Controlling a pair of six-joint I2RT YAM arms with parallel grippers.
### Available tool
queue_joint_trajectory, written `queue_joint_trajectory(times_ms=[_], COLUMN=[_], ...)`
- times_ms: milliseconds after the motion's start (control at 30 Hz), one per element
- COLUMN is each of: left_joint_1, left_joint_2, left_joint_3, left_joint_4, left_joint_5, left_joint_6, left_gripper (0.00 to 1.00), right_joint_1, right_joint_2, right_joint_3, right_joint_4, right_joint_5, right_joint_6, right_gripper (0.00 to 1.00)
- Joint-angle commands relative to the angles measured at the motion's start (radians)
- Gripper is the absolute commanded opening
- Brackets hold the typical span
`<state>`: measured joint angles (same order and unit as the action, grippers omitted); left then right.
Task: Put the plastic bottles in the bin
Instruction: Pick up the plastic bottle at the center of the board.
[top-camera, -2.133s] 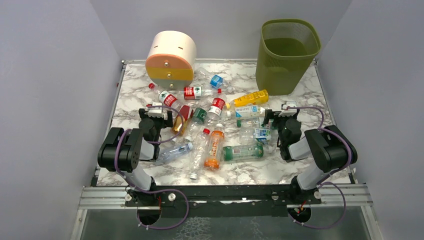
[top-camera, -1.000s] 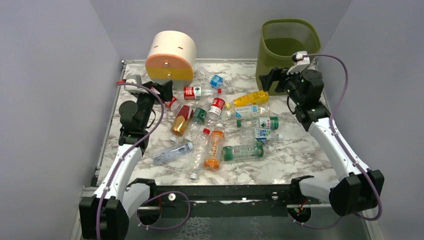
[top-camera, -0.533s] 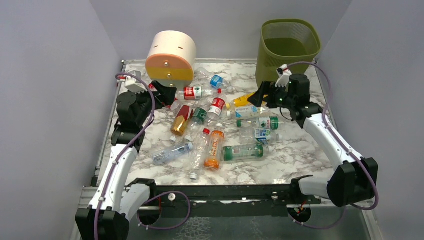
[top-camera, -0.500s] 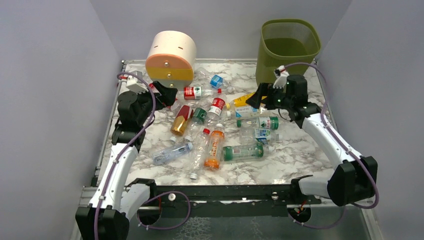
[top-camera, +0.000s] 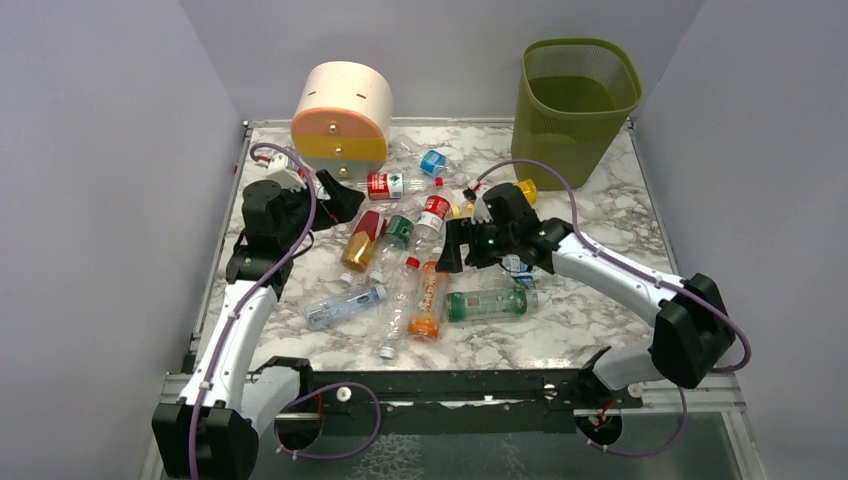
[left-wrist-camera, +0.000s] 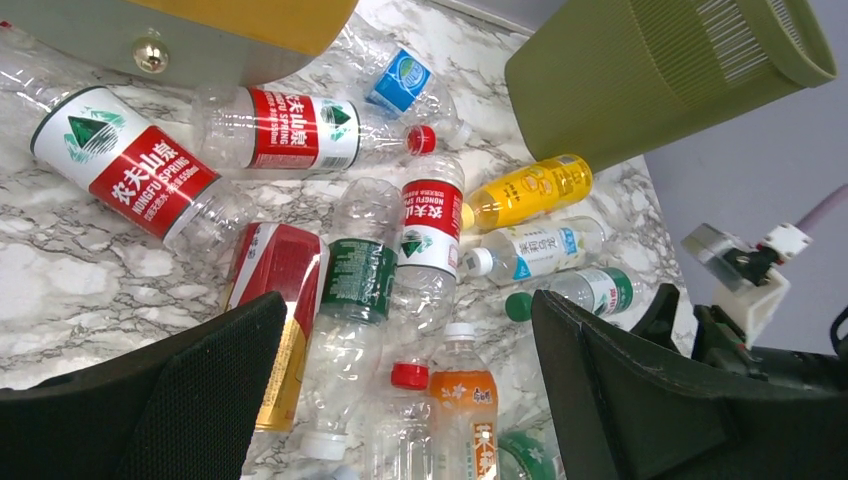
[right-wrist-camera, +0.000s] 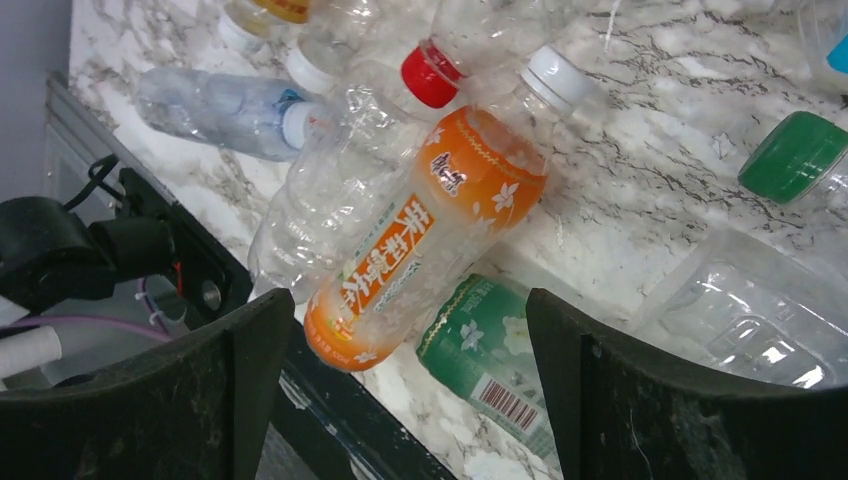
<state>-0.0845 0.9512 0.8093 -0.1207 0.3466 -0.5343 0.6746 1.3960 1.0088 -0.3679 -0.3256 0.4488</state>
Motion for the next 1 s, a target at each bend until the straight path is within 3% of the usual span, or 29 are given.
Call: queue_joint_trajectory(times_ms=[0,133,800,967], left_joint_1=[0.003,0.0,-0.062,-0.073], left_joint_2=[-0.011,-0.013,-0.09,-0.116], left_joint_3=[-0.028,-0.088,-0.166,-0.188], left_joint_4=[-0.007,0.055,0.014,0.015], left_joint_5=[0.029,0.059,0.078,0.059], left_joint_6=[-0.004,-0.058,-0.086,-0.116], left_gripper=[0.99,0.99,0.99,0.99], right_joint_1=[0.009,0.012,0.06,0.065], right_joint_2=[0.067,0.143,0.369,0.39], right_joint_3=[0.008,0.018,0.115,0.12], right_joint_4=[-0.007,0.032,0.081,0.078], right_joint_5=[0.077,0.059,0.032,0.044], right_joint_6=[0.077,0.105,0.139,0.134], right_gripper=[0.89,0.89,0.91,0.84])
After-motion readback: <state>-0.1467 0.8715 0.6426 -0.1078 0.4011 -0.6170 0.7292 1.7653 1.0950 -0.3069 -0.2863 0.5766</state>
